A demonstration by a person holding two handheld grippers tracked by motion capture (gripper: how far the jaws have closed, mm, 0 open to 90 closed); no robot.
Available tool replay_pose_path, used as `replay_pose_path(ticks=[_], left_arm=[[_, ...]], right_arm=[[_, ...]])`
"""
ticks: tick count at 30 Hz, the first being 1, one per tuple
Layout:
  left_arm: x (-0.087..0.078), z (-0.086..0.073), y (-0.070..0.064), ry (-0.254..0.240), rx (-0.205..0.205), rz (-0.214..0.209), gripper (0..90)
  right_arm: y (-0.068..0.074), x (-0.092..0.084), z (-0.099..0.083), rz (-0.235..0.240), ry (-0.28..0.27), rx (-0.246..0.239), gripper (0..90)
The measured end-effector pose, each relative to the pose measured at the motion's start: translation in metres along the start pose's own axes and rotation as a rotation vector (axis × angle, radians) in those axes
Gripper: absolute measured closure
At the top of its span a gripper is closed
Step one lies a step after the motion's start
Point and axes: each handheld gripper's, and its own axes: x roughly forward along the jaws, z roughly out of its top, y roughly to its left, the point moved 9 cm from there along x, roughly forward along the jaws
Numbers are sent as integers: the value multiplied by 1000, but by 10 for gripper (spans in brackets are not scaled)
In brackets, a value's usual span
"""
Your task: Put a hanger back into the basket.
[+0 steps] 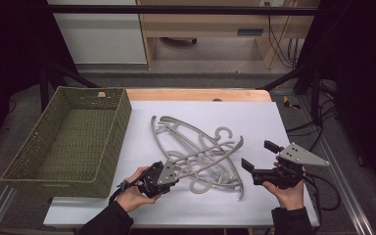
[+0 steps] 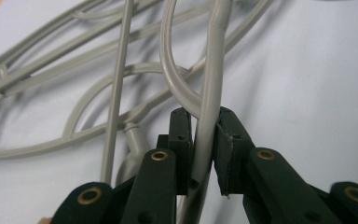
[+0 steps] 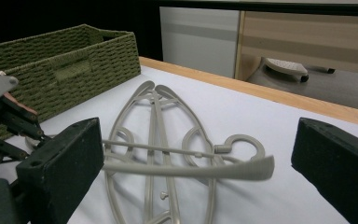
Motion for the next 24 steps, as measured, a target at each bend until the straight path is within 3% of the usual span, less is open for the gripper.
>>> replay_pose_path(ticks=[5,14,15,16,20,24], left_arm=[[-12,7,6,-64,-50,30,805],[-51,17,23,-151,-108,68,816],[-61,18,26,-166,-132,68,816],[-61,18,26,-166,-132,68,816],[-79,22,29,-210,-205,54,816],[-92,25,31,-229,-249,49,816]], right_arm=[[0,0,0,-1,1,-3,25],[0,-1,0,-1,0,-6,26],[0,-1,0,-1,0,-6,26],[0,-1,0,-1,1,-5,26],[0,-1,0,-2,-1,-4,26],[0,-1,0,-3,0,-3,26]])
